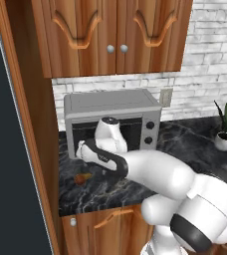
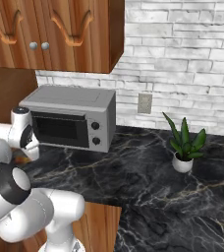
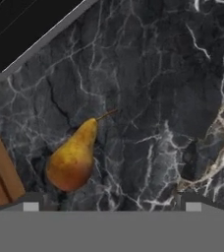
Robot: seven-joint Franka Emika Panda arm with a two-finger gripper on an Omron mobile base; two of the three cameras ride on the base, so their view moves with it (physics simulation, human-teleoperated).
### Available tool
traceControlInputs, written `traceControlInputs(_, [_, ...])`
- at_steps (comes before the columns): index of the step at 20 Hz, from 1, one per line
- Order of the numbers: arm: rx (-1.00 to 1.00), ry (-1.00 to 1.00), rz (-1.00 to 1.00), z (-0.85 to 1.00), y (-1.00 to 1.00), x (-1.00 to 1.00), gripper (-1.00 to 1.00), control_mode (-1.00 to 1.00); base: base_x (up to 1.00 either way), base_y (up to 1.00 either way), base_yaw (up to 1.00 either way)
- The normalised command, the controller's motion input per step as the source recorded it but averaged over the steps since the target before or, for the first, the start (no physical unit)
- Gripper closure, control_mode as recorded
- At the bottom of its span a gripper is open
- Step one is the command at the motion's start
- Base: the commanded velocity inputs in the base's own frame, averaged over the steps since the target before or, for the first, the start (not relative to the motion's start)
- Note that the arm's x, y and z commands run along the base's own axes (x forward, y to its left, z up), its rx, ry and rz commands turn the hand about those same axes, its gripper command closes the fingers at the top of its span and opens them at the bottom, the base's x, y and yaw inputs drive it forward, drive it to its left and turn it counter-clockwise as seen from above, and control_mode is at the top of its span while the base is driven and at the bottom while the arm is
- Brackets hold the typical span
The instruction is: Place the pear in the correct fridge rack based on whether it is a fruit or vegetable. Finally, close the fridge door.
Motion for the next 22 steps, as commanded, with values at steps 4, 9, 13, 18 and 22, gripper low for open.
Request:
traceControlInputs(4, [0.00, 0.09, -0.09, -0.14, 0.07, 0.19, -1.00, -1.00, 0.00, 0.00, 0.00])
traceControlInputs(9, [0.00, 0.03, -0.07, -0.26, 0.24, 0.15, -1.00, -1.00, 0.00, 0.00, 0.00])
traceControlInputs(13, [0.00, 0.00, -0.07, -0.26, 0.33, 0.14, -1.00, -1.00, 0.00, 0.00, 0.00])
traceControlInputs(18, [0.00, 0.00, -0.06, -0.35, 0.27, 0.18, -1.00, -1.00, 0.00, 0.00, 0.00])
traceControlInputs(22, [0.00, 0.00, -0.03, -0.38, 0.14, 0.01, -1.00, -1.00, 0.00, 0.00, 0.00])
